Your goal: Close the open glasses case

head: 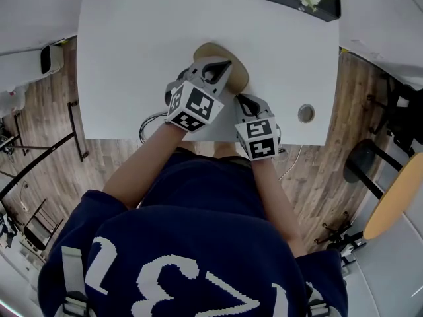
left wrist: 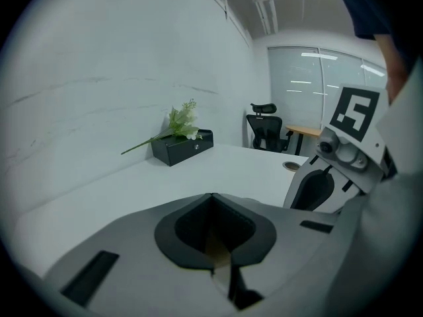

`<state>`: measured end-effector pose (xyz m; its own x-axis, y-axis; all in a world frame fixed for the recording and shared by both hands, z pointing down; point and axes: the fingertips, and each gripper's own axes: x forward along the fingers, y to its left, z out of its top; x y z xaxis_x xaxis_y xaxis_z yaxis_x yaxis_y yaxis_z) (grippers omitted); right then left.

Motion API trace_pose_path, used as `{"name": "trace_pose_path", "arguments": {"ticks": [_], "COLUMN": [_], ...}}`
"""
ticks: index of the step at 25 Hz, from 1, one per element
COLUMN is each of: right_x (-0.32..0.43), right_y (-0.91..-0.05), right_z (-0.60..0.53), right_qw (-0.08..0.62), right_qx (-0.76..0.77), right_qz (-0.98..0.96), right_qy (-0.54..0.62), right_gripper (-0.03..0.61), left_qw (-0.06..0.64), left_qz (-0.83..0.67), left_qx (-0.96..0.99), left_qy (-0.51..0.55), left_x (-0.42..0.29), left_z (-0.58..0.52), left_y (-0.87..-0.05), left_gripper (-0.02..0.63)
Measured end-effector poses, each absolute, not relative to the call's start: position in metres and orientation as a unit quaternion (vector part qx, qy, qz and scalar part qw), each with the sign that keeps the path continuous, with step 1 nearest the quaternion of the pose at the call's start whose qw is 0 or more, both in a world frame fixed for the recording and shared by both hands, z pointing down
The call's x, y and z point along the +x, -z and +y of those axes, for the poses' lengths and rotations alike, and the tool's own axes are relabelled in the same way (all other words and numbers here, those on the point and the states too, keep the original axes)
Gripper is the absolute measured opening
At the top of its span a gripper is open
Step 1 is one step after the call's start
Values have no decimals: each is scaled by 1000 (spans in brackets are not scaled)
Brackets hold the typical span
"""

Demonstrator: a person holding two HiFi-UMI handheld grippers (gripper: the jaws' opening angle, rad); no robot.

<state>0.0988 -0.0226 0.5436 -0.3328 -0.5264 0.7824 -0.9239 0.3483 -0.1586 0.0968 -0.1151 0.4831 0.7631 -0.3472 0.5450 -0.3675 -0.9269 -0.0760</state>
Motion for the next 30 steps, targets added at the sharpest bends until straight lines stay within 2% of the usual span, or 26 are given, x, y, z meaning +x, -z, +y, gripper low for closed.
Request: {"name": "trace_pose_path", "arguments": {"ticks": [3,9,12,16,21,25,30], "right_x": [101,133,146,116,39,53,76], "right_y": [-542,-543,-542,-538,-538,-539,-539], "right_z": [-21,-40,-63,-41,-9,-20,-87], "right_qw": [315,314,346,370,332,339,356], "right_qx": [472,492,472,398,323,341,365], "right_qz": [-766,-759,-770,-805,-847,-840,-837], "right_qy": [-301,-290,-254,-238,-260,-251,-201], "right_gripper": [25,23,23,23,23,23,23], "left_qw": [-1,13,28,59,54,31,46], "left_qz": [-190,-189,-185,-171,-199,-204,-204], "left_qx": [939,943,945,941,929,931,935], "left_qy": [-286,-275,-270,-287,-307,-300,-288], "left_x": [97,98,98,88,60,57,57], "left_z": [-113,-113,-115,-110,-100,-97,-99], "left_y": [-483,-485,-485,-484,-486,-487,-488], "left_gripper": [12,12,12,12,12,12,12]}}
